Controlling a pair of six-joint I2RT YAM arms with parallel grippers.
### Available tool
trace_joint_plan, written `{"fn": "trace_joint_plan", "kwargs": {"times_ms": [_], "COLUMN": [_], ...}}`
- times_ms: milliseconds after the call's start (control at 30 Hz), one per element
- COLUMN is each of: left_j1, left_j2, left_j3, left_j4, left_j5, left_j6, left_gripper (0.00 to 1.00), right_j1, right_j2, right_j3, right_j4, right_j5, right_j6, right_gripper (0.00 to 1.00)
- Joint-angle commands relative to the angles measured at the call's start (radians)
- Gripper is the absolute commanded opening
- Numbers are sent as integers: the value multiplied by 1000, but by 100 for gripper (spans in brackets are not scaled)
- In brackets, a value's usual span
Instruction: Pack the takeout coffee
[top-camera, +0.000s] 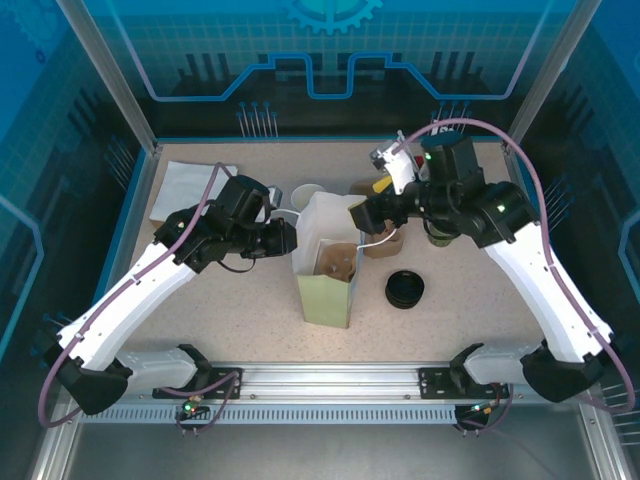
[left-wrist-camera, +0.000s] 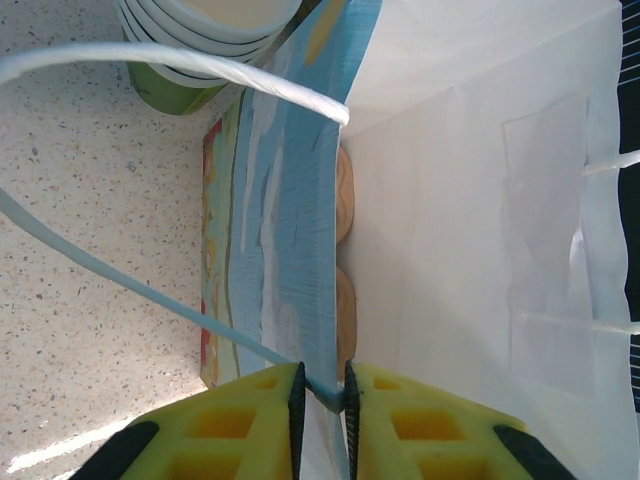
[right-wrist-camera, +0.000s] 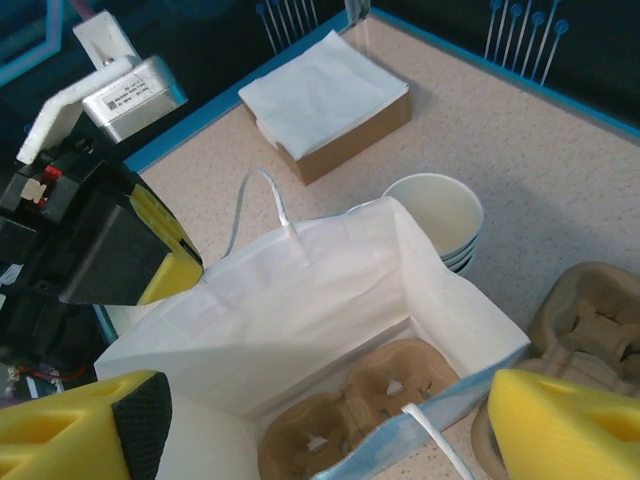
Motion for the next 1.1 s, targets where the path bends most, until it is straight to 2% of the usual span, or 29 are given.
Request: {"fn": "trace_joint_plan", "kwargs": {"times_ms": [0, 167, 500, 733, 1067], "left_j1": [-7, -5, -4, 2, 63], "left_j2": [4, 13, 12, 9, 16], "left_j3": [25, 49, 164, 280, 360], "left_j4": [-12, -14, -86, -175, -206], "left_j5": [-7, -3, -39, -96, -115], "left_j6": [3, 16, 81, 149, 273], "left_gripper": [24, 34, 57, 64, 71], "right_j1": [-34, -85, -198, -220, -259], "right_j2": [-72, -150, -263, -304, -379], "right_j3": [-48, -113, -207, -250, -382], "right_j4": [93, 125, 129, 88, 89], "right_j5": [-22, 0, 81, 234, 253], "right_j6": [62, 111, 200, 220, 264], "right_gripper": [89, 100, 100, 100, 100]}}
